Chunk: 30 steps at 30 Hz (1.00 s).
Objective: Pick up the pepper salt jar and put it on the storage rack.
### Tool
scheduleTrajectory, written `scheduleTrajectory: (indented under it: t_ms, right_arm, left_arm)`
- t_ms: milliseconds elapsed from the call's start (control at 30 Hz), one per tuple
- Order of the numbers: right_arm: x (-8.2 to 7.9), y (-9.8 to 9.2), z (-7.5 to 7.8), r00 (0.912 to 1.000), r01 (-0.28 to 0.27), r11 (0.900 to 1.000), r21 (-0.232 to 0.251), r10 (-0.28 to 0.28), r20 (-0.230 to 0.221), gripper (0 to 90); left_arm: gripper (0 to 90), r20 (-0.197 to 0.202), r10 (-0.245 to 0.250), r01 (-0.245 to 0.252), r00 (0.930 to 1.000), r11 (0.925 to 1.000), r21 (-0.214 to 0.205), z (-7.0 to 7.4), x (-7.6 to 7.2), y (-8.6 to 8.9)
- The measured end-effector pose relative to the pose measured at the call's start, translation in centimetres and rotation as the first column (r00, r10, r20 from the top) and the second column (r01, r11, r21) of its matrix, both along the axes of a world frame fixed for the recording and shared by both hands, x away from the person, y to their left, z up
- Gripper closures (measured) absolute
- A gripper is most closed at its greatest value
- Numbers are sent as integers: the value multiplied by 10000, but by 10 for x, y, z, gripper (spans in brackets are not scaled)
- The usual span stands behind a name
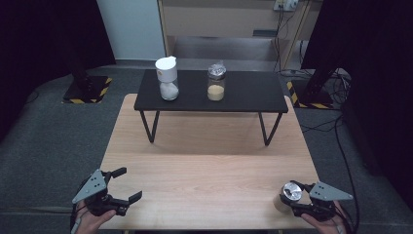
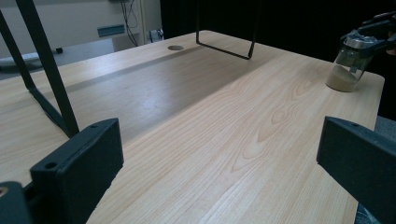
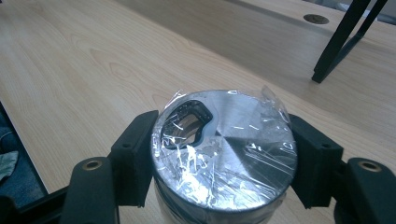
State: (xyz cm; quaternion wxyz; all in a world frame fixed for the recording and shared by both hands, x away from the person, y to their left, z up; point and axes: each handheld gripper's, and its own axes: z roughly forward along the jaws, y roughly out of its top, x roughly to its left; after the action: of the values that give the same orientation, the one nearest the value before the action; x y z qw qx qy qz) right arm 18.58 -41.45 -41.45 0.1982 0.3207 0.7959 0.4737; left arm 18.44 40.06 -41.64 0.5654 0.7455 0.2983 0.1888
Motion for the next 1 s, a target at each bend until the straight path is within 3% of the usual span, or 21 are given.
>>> scheduleTrajectory:
  t_ms: [567,1000]
  right_arm:
    - [3,1,7,9999,-105,9999,-97,105,16,350]
    - [14,5,27,9990,-404,9992,-39,405,177,351]
  left_arm:
    - [0,6,2,-2,10000,10000,9,0,0,0]
    - [0,7,-16,16,10000,10000,-6,0,0,0]
